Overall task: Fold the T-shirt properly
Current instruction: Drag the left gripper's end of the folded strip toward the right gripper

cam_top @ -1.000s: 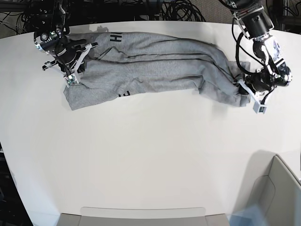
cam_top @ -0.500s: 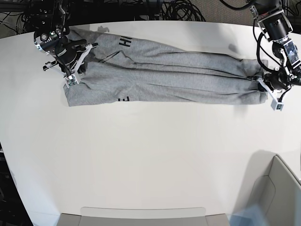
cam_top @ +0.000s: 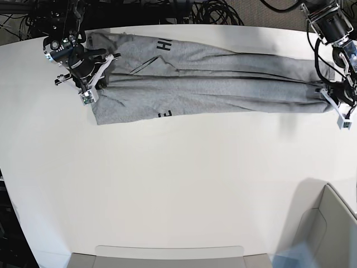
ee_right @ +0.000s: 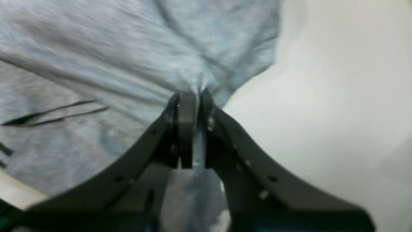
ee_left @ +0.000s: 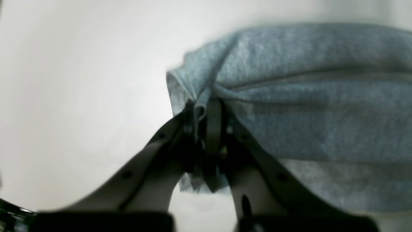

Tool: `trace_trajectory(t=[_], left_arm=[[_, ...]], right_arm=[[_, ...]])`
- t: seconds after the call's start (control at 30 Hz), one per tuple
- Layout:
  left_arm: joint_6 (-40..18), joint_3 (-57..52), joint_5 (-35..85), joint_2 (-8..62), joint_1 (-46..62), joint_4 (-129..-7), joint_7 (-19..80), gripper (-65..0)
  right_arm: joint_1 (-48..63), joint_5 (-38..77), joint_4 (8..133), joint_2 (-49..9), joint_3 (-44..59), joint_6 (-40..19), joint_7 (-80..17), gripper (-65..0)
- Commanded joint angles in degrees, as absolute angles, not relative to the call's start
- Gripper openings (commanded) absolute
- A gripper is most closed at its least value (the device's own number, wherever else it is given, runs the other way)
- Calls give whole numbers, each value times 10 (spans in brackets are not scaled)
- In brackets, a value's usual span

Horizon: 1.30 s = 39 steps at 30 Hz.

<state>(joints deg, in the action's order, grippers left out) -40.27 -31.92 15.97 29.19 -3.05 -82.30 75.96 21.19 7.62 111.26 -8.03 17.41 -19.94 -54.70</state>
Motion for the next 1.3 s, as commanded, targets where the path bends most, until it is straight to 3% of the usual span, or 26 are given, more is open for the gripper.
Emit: trace_trajectory(t=[0.0,0.17,0.5,0.87,1.07,1.27], left_arm=[[-400,-322,155,303,-38,-845,771,-650],[-400,-323,153,275,-22,-902,799,-650],[-400,-324,152,269,-12,-902,792,-650],[-400,-323,78,270,-15,-761,652,-650],[-400,-320,51,269,-15,-757,639,-643],[-400,-327,51,270,-28,-759,641,-392]], right_arm=[[208,81,1123,-83,175,-200,-538,-568],[202,80,1121,-74,175,-200,-538,-545],[201,80,1121,-74,175,-200,-538,-545],[204,80,1121,-77,175,-200,-538,-545],[204,80,1121,-77,176,-200,-538,-545],[202,80,1121,-75,176,-200,-538,-546]])
